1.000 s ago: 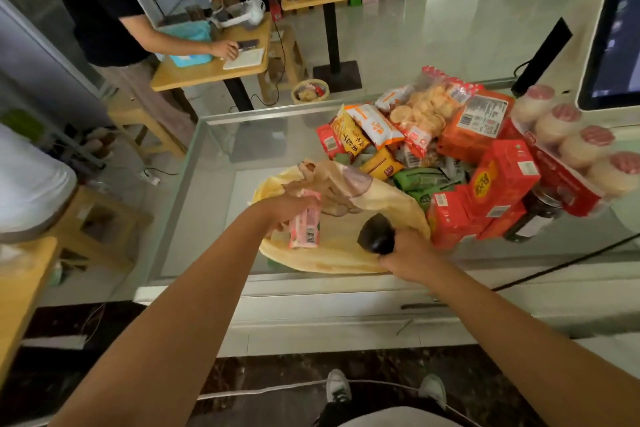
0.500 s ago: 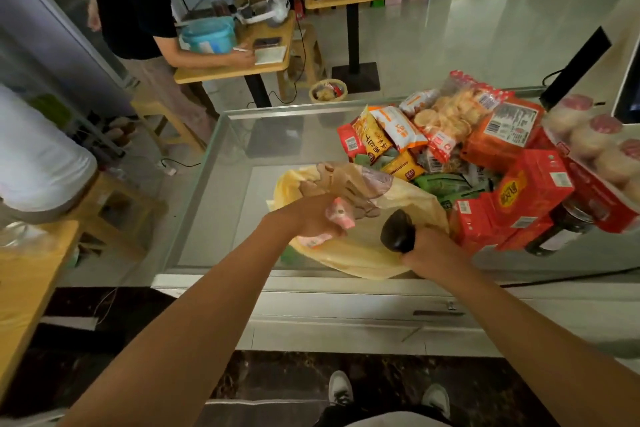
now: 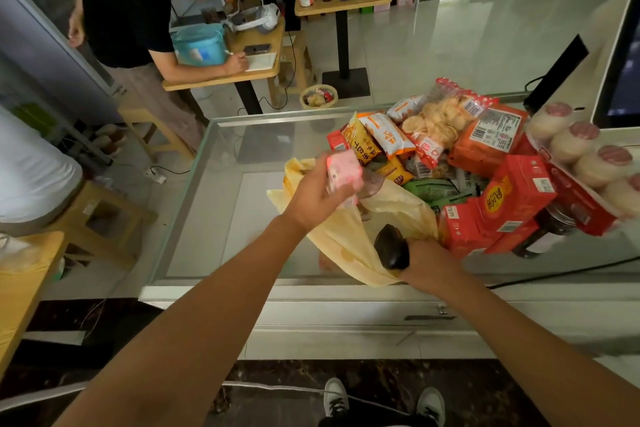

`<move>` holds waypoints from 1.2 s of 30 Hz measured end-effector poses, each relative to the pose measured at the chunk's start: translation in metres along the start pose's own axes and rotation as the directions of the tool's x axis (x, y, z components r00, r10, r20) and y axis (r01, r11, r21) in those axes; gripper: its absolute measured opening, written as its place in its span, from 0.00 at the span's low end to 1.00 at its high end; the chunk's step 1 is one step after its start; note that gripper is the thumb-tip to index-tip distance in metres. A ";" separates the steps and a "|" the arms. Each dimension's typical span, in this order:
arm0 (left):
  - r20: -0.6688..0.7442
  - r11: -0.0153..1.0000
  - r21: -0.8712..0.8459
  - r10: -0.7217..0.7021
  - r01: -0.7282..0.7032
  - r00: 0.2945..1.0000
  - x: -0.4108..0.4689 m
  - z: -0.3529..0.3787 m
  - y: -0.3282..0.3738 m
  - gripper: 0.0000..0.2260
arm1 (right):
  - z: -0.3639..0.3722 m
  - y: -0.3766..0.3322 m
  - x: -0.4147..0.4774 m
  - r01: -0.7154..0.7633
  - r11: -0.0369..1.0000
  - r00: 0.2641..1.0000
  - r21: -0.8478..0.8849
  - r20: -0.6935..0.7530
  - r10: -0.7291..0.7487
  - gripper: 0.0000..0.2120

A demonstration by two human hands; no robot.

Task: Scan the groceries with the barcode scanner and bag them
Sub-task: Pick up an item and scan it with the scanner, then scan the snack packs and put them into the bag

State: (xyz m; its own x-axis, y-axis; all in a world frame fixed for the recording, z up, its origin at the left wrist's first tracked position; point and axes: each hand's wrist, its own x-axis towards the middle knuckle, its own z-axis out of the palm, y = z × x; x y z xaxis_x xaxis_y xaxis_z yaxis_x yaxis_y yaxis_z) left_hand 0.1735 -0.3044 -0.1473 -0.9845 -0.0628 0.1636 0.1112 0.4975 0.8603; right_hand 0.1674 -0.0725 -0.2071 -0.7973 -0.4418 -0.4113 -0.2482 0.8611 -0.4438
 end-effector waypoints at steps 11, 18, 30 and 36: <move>0.429 0.767 0.632 -0.466 0.112 0.774 0.014 -0.006 -0.023 0.24 | -0.001 0.002 0.005 -0.020 0.999 0.999 0.038 -0.026 0.021 0.08; 0.412 0.538 0.822 -0.789 0.189 0.455 0.004 -0.031 -0.010 0.27 | 0.003 0.003 0.010 -0.049 0.998 0.994 0.035 -0.097 0.052 0.07; 0.493 0.947 0.302 -0.253 0.109 0.832 0.001 -0.013 -0.007 0.19 | 0.006 -0.001 0.010 -0.052 0.998 0.997 -0.016 -0.050 0.051 0.09; 0.391 0.379 0.908 -0.609 -0.179 0.690 -0.009 -0.021 -0.040 0.32 | 0.002 0.000 0.010 -0.083 0.996 0.995 0.046 -0.051 0.085 0.12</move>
State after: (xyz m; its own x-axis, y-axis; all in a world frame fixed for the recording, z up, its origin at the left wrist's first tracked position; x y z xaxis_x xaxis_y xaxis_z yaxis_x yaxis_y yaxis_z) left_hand 0.1806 -0.3424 -0.1731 -0.8001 -0.0085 -0.5998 0.0959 0.9852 -0.1419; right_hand 0.1607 -0.0774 -0.2122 -0.8426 -0.3535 -0.4062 -0.1559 0.8822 -0.4443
